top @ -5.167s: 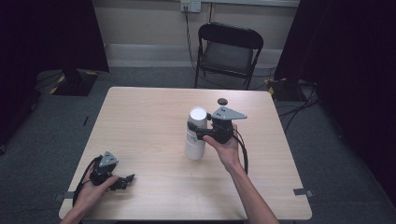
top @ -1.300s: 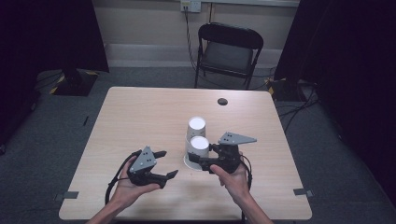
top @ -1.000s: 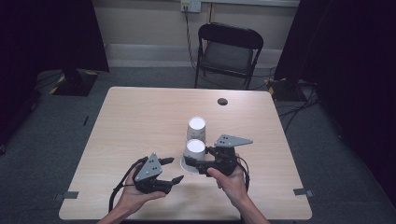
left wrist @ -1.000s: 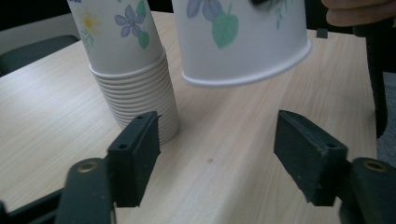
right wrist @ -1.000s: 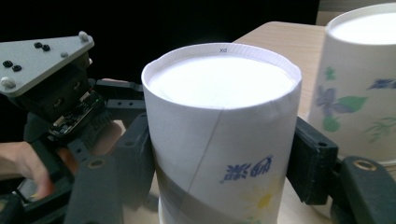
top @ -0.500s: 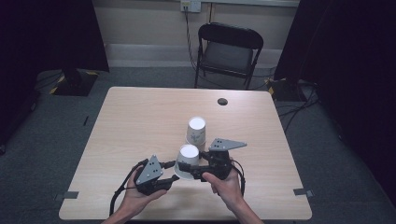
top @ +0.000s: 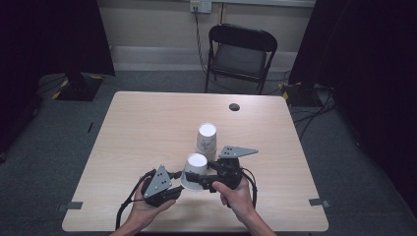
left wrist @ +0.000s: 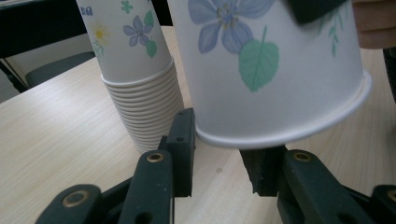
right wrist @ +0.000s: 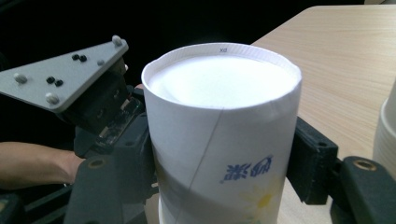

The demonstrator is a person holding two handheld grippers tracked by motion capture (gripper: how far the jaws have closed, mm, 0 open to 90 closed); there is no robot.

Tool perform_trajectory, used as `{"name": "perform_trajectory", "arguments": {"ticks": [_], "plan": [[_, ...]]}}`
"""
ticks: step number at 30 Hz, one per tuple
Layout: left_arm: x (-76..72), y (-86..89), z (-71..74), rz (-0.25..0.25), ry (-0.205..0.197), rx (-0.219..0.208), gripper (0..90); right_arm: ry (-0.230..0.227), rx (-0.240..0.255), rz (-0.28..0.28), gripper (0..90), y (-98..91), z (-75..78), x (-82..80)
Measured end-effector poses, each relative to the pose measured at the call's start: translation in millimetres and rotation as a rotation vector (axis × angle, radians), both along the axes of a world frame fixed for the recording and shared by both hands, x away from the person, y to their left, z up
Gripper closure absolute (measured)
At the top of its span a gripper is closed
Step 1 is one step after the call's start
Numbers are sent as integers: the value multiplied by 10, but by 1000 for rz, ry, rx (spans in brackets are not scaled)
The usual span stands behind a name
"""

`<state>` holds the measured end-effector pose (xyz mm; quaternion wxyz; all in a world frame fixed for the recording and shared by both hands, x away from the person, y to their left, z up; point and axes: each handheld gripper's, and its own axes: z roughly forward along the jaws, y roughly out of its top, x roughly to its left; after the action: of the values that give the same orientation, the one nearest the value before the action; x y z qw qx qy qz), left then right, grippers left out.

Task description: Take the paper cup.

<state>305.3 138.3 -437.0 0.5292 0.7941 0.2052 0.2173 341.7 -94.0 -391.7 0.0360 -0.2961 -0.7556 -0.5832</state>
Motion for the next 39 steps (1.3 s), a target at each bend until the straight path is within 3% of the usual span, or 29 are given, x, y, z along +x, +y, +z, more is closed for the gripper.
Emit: {"name": "perform_trajectory", "arguments": {"ticks": [9,11,14,16,21,23,24,26,31,32,39], "plan": [[-39,16,19,23,-15,-7,737,38,38,17,347,-3,-27,24],[-28,27,14,19,-13,-4,750,65,50,22,345,-14,-38,40],[-25,36,5,26,-9,-13,749,77,46,24,346,-11,-51,49],[-16,46,7,41,-12,-22,672,103,57,27,351,-22,-65,64],[-42,39,9,45,-33,-2,795,125,66,38,349,-13,-78,71],[-35,45,16,46,-21,-6,808,129,69,37,343,-18,-79,75],[-44,42,25,54,0,-29,814,130,73,38,337,-18,-79,76],[-48,47,40,49,-8,-27,830,133,79,40,324,-23,-72,76],[-42,65,66,45,-1,-26,845,75,101,31,296,-22,-56,51],[-37,74,55,45,11,-29,849,41,78,24,269,-21,-40,40],[-12,99,38,39,49,-19,850,-8,53,9,199,-67,16,29]]}}
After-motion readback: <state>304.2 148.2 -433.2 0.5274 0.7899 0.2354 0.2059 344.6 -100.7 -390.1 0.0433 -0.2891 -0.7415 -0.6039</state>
